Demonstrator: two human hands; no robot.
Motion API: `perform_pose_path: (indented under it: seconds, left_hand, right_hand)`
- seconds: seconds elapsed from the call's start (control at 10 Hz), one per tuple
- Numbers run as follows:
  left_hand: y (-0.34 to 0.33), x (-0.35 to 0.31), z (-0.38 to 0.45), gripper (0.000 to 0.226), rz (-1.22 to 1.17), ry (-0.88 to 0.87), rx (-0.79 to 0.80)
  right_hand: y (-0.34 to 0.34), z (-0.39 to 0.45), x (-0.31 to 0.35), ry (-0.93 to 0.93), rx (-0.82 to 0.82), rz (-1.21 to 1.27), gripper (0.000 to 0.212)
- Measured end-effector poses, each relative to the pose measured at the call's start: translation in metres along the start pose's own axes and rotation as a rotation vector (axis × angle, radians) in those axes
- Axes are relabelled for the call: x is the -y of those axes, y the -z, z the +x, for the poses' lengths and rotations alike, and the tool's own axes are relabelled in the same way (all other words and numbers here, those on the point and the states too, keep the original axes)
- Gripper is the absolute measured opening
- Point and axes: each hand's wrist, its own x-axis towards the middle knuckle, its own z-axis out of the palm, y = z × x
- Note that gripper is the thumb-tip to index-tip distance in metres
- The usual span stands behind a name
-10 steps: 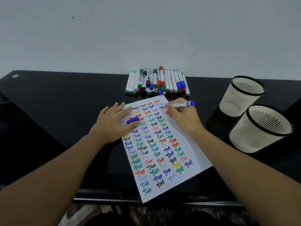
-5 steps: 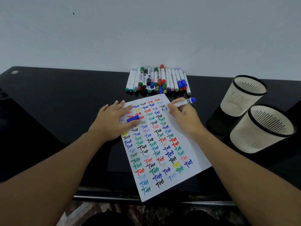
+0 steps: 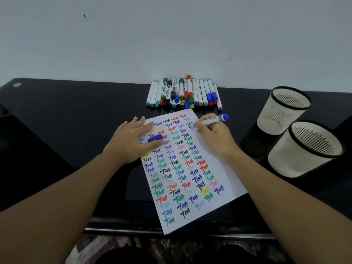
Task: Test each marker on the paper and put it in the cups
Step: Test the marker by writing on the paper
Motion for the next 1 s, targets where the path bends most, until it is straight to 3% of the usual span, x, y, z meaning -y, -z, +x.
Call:
perform_pose_path:
  seconds: [0.6, 1.0]
  left_hand:
    - [0.0023, -0.0023, -0.0023, 0.098, -0.013, 0.008, 0.002]
    - [0.0021, -0.0015, -0.0019, 0.1, -0.007, 0.018, 0.01]
  right_hand:
    - [-0.002, 0.0021, -0.0021, 0.002, 0.017, -0.034, 0.027]
    - [0.0025, -0.0046, 0.0036, -0.004, 0.003, -0.056, 0.016]
